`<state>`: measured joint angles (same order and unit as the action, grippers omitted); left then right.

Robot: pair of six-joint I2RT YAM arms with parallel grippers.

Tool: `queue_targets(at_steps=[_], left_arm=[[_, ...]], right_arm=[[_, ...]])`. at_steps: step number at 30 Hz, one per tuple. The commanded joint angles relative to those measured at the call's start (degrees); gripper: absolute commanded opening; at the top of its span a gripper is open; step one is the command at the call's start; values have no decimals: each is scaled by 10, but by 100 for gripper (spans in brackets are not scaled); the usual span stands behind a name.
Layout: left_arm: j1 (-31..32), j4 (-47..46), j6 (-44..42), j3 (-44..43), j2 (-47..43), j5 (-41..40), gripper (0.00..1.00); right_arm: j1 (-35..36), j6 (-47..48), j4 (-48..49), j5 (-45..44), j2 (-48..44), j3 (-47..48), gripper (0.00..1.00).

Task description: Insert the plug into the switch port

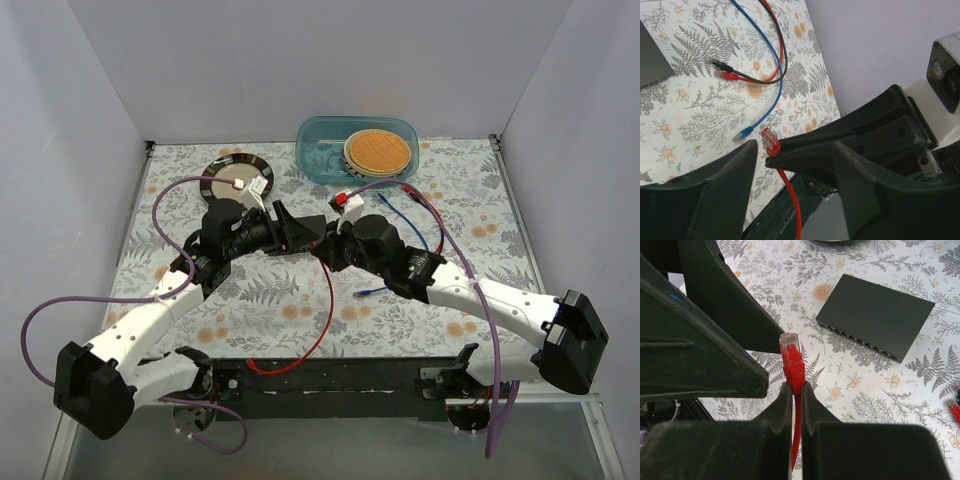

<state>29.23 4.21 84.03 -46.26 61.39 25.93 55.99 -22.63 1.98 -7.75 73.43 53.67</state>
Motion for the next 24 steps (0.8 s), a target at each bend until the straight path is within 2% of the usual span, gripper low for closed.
queue_targets(at_steps=[1, 3, 6, 8, 10, 12, 13, 15, 16, 18, 20, 23, 24], left_arm=[[9, -31, 3, -8, 5, -16, 54], [12, -33, 4, -8, 12, -17, 50], [14, -35, 3, -8, 21, -17, 35], [15, -38, 2, -8, 22, -18, 13], [16, -37, 3, -6, 22, -24, 0], [16, -36, 2, -3, 13, -29, 0], [16, -36, -4, -2, 9, -32, 0], [17, -31, -12, -2, 3, -32, 0], [16, -29, -18, -3, -3, -30, 0], [17, -23, -34, -3, -7, -28, 0], [16, -19, -46, -6, -13, -23, 0], [16, -19, -49, -7, -18, -18, 0], [16, -19, -50, -8, -19, -17, 0]], right_arm=[[0, -21, 51, 4, -28, 5, 1], [0, -25, 58, 10, -32, 0, 1], [0, -31, 72, 21, -39, -8, 1], [0, -36, 87, 31, -43, -15, 1], [0, -36, 89, 38, -41, -16, 1], [0, -31, 87, 52, -37, -13, 1], [0, -26, 84, 56, -36, -13, 8], [0, -7, 74, 65, -39, -8, 28], [0, 2, 71, 66, -40, -8, 44], [-1, 22, 62, 68, -50, -8, 58], [-5, 30, 59, 68, -62, -13, 64], [-11, 37, 54, 74, -67, -13, 63], [-11, 36, 56, 75, -67, -16, 60]])
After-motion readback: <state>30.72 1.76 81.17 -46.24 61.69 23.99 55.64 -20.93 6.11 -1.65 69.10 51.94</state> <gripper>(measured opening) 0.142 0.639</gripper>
